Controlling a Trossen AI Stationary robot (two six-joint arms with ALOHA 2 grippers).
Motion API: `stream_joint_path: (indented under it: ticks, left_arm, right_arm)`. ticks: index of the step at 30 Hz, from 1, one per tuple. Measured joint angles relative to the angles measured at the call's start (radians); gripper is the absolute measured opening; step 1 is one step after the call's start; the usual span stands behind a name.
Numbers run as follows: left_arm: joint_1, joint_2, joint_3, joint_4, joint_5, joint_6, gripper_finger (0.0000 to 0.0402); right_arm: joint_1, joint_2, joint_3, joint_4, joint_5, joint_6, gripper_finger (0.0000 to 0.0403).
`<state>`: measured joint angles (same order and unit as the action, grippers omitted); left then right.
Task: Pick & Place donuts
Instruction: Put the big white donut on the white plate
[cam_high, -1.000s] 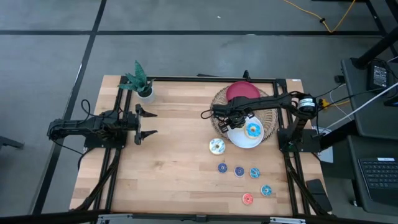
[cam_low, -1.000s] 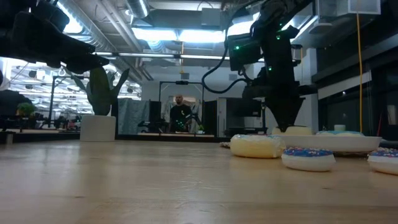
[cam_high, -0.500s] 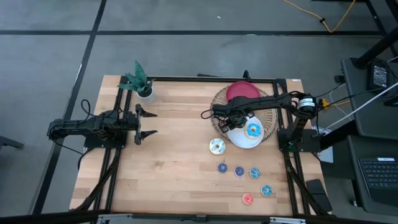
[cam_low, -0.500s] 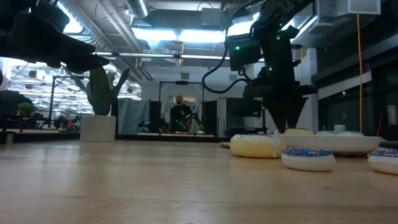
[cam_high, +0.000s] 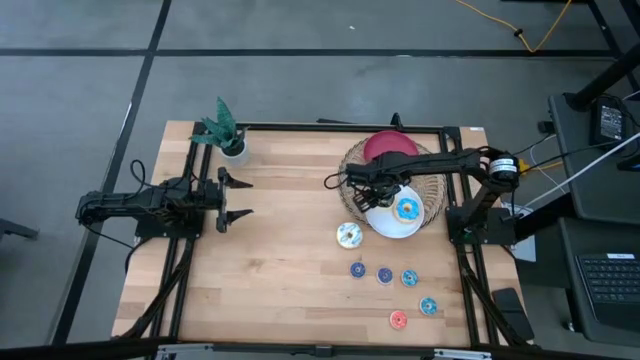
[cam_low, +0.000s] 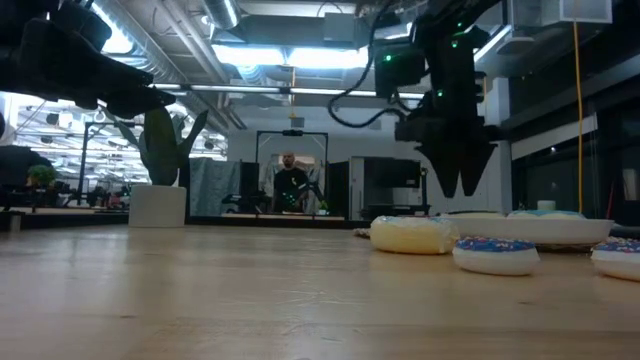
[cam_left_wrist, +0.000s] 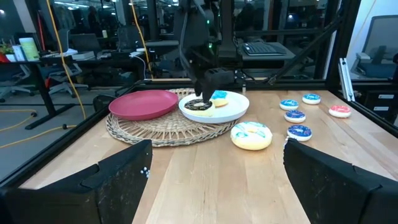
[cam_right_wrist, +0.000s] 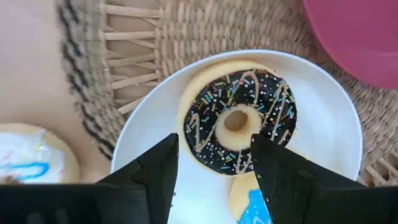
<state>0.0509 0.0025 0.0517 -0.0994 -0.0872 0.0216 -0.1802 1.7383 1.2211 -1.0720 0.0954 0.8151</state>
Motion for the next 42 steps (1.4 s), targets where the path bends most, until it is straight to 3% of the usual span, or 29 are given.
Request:
stream_joint_path:
  ticks: [25, 42]
  left_arm:
    - [0.000, 0.000, 0.000, 0.000, 0.000, 0.000, 0.0353]
    - [0.000, 0.000, 0.000, 0.000, 0.000, 0.000, 0.0353]
  right_arm:
    - [0.000, -0.070, 0.246, -0.211, -0.045, -0.722, 0.0202]
    - [0.000, -0.252, 0.273, -0.318, -0.044, -0.802, 0.0202]
